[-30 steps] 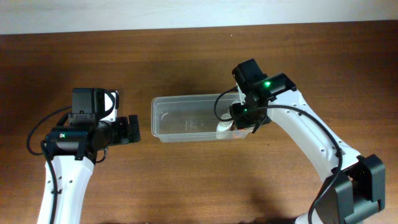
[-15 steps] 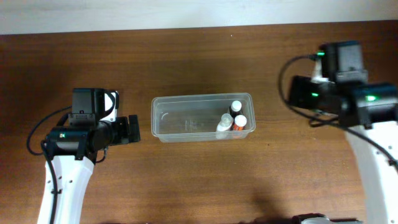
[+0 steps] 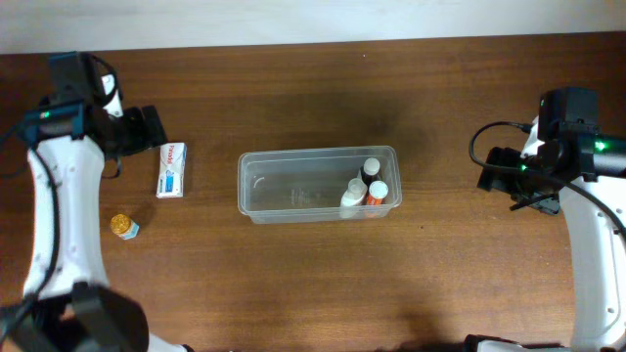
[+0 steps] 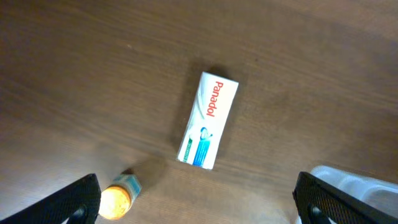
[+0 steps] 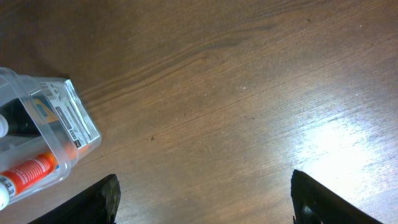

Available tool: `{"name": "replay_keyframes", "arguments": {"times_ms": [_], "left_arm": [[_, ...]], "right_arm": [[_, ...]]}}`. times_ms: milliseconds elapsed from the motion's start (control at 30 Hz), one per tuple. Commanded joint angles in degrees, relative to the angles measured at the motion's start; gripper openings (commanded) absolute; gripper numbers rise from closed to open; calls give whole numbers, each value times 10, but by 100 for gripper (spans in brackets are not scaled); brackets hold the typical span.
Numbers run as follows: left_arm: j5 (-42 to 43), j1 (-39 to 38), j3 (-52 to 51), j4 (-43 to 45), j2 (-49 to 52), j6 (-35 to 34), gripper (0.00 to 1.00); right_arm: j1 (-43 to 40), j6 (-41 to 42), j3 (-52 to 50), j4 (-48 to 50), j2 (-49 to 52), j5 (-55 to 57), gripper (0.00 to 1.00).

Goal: Pack container
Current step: 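Reach the left gripper to the white Panadol box and grasp it, then place the Panadol box into the container and release it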

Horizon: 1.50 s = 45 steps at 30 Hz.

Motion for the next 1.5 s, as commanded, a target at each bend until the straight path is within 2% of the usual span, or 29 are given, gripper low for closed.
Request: {"name": "replay_keyframes", "arguments": {"times_ms": [0, 267, 467, 533, 600, 633, 700, 800, 833, 867, 900, 1033, 1167, 1267, 1467], "left_arm": [[1, 1, 9, 26, 103, 5, 99], [24, 0, 9, 59, 266, 5, 99], [24, 0, 9, 71, 285, 6, 99], [29, -1, 9, 71, 285, 6, 89], [40, -2, 9, 66, 285, 5, 61], [40, -3, 9, 63, 285, 5, 56], [41, -4, 9, 56, 285, 5, 56], [41, -4, 9, 43, 285, 5, 50], [41, -4, 9, 38, 285, 5, 45], [41, -4, 10, 30, 285, 5, 36], [41, -4, 12, 27, 284, 5, 34], [41, -6, 50, -11, 266, 5, 30], [41, -25, 113, -43, 202, 7, 30], [41, -59, 133, -45, 129, 45, 30], [41, -180, 133, -89, 30, 274, 30]], "right_arm": [[-4, -6, -4, 2, -1, -6, 80], [-4, -6, -4, 1, -1, -6, 80], [-4, -6, -4, 2, -1, -6, 80], [-4, -6, -4, 2, -1, -6, 80], [-4, -6, -4, 2, -1, -5, 80], [-4, -6, -4, 1, -1, -6, 80], [-4, -6, -4, 1, -1, -5, 79], [-4, -6, -4, 1, -1, -5, 80], [-4, -6, -4, 1, -1, -5, 80], [-4, -6, -4, 1, -1, -5, 80], [-4, -8, -4, 1, -1, -5, 79], [-4, -9, -4, 0, -1, -5, 80], [-4, -9, -4, 0, -1, -5, 80], [-4, -9, -4, 0, -1, -5, 79], [-4, -9, -4, 4, -1, -5, 80]]}}
